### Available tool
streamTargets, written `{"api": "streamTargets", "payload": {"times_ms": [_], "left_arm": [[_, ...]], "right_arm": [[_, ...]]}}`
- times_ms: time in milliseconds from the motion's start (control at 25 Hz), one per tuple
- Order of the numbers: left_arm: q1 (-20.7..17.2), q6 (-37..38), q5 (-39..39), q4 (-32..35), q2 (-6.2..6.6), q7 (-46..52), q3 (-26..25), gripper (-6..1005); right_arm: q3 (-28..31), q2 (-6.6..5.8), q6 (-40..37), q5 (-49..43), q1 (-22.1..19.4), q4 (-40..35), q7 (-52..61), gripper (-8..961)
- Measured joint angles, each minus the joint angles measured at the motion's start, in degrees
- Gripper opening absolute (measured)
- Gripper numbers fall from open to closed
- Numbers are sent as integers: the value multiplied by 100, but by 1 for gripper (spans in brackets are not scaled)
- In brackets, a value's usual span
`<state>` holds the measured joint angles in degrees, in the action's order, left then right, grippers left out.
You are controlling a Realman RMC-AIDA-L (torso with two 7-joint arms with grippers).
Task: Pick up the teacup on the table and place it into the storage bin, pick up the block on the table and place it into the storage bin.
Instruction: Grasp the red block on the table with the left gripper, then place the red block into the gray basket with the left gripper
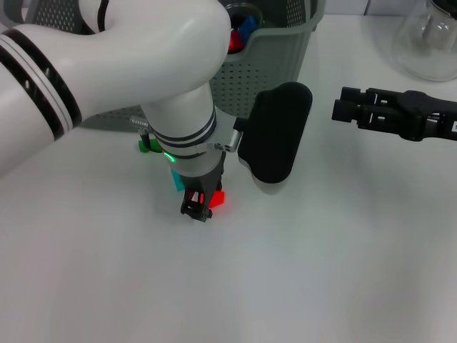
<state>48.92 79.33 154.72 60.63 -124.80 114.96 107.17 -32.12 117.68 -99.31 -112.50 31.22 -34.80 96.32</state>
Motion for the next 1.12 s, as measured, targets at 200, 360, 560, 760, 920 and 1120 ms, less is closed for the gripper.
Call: {"api": "streamTargets", "payload": {"times_ms": [200,360,560,760,920,1120], "left_arm": [[6,13,-4,-35,0,15,86,402],[3,18,-4,34,0,75,51,331],[-176,285,-45,540,8,259,-414,294],[-427,858,-826,979,9,371,-1770,308],[-666,1550,-2110,1101,34,355,-3393,320],[-881,2023,-3222,1469,65,352,-5000,334]], "right_arm": [[11,0,-1,0,-17,0,-21,704],[13,0,-22,0,-31,0,-27,704],[14,-26,-35,0,-38,0,-38,704],[7,-108,-226,-22,-41,-2,-85,704],[19,-229,-552,-30,-92,-57,-136,704],[46,-409,-784,-16,-204,-52,-209,704]]}}
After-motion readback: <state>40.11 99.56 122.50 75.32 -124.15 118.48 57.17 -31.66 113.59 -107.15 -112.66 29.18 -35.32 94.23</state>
